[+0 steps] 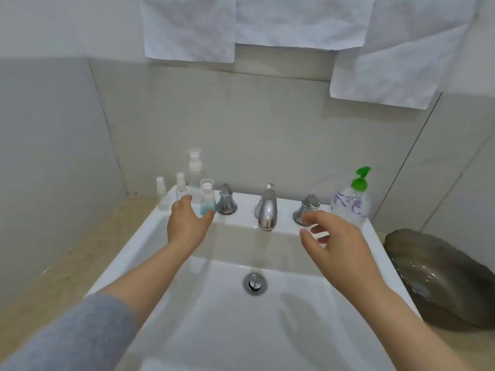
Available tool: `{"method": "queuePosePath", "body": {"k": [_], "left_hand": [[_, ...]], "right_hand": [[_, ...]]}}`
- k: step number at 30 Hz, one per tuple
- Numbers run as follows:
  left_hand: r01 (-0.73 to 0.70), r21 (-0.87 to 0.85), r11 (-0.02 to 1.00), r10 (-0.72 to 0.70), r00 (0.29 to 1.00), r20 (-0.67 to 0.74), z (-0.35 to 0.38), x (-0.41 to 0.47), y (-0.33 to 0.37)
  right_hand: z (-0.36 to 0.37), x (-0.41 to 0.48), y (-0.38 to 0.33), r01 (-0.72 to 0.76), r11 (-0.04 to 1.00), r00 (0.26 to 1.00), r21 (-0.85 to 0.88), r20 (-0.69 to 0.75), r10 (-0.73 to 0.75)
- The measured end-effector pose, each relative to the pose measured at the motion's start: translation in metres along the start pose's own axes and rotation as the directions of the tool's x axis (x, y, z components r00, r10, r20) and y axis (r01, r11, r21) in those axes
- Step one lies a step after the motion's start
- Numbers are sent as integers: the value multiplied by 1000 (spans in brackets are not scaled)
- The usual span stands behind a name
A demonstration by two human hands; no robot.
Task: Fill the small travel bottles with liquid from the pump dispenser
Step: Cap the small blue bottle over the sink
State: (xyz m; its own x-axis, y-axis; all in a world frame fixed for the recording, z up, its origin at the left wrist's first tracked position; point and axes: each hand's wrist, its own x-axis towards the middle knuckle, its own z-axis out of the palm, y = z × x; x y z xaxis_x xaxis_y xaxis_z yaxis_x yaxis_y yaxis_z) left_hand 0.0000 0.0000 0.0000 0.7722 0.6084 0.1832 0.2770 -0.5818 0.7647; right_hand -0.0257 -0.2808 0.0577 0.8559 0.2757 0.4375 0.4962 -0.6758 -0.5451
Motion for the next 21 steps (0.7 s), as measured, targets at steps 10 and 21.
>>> {"method": "queuePosePath", "body": {"k": [10, 21], "left_hand": [[37, 39, 999, -37, 999, -22, 24, 30, 2], [-54, -202, 978, 58, 998, 14, 11, -77, -6]], "right_hand": [[-1, 5, 14, -17, 1000, 1000, -7, -8, 17], [-1, -52, 46, -169, 982, 984, 77, 66, 165]]}}
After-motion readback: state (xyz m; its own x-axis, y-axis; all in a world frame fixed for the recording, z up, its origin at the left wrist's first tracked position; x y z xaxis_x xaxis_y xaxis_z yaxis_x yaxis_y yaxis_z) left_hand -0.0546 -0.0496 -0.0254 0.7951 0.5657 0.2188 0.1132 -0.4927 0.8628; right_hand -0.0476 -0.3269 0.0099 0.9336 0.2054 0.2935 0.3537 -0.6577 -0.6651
